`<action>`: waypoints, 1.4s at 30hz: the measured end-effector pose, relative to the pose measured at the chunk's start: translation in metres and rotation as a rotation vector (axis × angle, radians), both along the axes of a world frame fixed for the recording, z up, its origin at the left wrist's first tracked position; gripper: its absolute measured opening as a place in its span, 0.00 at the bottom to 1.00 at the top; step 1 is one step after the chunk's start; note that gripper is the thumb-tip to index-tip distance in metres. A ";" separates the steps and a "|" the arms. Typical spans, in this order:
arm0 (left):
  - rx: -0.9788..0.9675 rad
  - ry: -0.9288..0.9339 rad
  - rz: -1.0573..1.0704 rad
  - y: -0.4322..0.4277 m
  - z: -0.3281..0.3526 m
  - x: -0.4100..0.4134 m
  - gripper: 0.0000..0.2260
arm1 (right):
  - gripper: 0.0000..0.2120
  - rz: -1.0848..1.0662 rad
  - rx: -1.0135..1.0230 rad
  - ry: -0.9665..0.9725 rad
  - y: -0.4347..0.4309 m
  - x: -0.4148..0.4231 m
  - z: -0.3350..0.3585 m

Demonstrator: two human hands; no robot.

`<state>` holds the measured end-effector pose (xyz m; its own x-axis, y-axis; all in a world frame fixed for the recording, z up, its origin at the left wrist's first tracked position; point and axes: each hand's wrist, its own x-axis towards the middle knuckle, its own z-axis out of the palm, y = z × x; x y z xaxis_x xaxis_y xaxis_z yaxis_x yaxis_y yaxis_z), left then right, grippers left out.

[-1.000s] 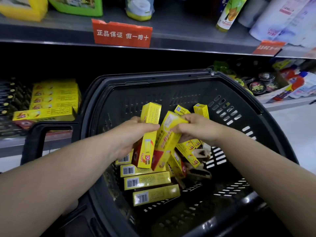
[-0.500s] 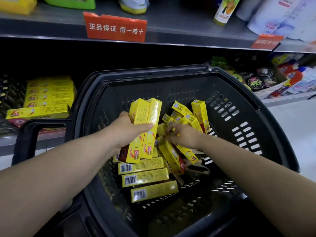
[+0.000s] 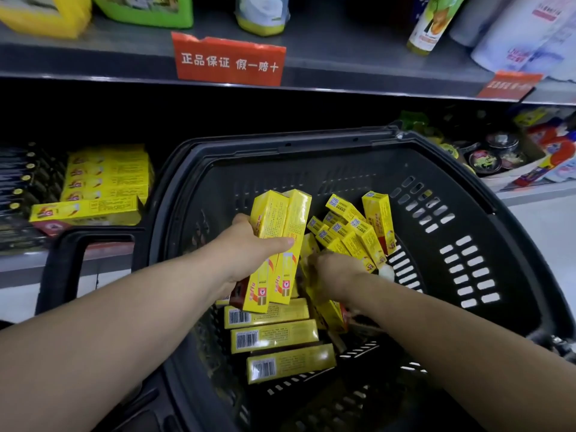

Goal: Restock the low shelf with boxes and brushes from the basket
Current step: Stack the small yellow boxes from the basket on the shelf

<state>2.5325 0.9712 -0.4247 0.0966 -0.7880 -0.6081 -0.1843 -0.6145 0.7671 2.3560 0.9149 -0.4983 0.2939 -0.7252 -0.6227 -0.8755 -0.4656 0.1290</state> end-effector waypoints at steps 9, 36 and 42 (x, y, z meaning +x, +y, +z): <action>-0.020 0.226 -0.043 -0.003 0.025 0.015 0.43 | 0.15 -0.716 0.464 -1.175 -0.031 -0.006 0.131; -0.061 -0.423 0.406 0.103 0.055 0.282 0.27 | 0.18 -0.495 0.622 -0.955 -0.020 0.253 0.142; -0.026 -0.502 0.319 0.090 0.031 0.299 0.27 | 0.24 -0.803 0.402 -1.208 -0.037 0.303 0.091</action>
<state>2.8318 1.0611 -0.3941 0.6018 -0.6869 -0.4074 -0.3376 -0.6810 0.6498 2.6591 0.8778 -0.4070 0.3798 -0.7823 -0.4937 -0.3908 0.3480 -0.8522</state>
